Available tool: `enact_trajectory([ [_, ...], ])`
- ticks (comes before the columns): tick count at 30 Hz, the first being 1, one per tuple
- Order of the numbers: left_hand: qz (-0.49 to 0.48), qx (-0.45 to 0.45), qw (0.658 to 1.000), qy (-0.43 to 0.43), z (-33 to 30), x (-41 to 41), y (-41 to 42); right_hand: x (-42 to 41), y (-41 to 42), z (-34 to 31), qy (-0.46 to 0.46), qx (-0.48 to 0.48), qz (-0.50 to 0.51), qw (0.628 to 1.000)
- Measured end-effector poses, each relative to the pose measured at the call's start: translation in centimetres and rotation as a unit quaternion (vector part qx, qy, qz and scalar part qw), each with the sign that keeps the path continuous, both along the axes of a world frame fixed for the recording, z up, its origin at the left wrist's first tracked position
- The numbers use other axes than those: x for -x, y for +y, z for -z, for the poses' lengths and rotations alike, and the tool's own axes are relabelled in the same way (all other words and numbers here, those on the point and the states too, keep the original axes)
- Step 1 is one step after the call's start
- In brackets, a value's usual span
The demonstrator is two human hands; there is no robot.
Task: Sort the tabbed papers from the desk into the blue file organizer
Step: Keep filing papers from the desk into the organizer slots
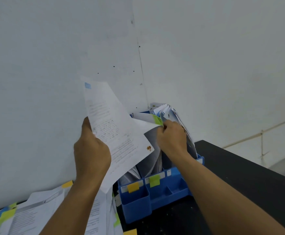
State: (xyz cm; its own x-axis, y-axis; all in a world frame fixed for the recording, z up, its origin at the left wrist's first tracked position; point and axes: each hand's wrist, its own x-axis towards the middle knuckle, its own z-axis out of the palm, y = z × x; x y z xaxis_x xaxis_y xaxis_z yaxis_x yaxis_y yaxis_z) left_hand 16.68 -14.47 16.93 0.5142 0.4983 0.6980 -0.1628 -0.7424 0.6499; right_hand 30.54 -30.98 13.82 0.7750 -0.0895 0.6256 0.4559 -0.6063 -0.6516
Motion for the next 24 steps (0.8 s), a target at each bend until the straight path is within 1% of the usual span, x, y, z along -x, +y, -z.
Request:
enact_trajectory([
  [6, -0.005, 0.059, 0.998, -0.018, 0.3, 0.7, 0.5, 0.9, 0.0, 1.0, 0.041, 0.135, 0.022, 0.99],
  [8, -0.005, 0.063, 0.998, -0.022, 0.4, 0.5, 0.7, 1.0, 0.4, 1.3, 0.049, 0.153, 0.019, 0.987],
  [10, -0.002, 0.057, 0.998, -0.023, 0.4, 0.2, 0.5, 1.2, 0.8, 1.3, 0.034, 0.16, 0.019, 0.986],
  [13, 0.015, 0.031, 0.999, -0.024, 0.1, -0.1, -0.3, 1.3, 1.3, 0.9, 0.0, 0.138, 0.021, 0.99],
  [15, 0.023, 0.022, 0.999, -0.029, -0.3, -0.2, -0.6, 1.0, 1.4, 0.6, -0.003, 0.107, 0.022, 0.994],
  [21, 0.022, -0.011, 0.999, -0.043, -1.0, -0.1, -0.5, 0.0, 0.5, -0.2, 0.023, 0.026, 0.021, 0.999],
  [24, 0.02, -0.014, 0.999, -0.039, -0.9, 0.1, -0.2, 0.0, 0.3, -0.4, 0.038, 0.022, 0.02, 0.999],
])
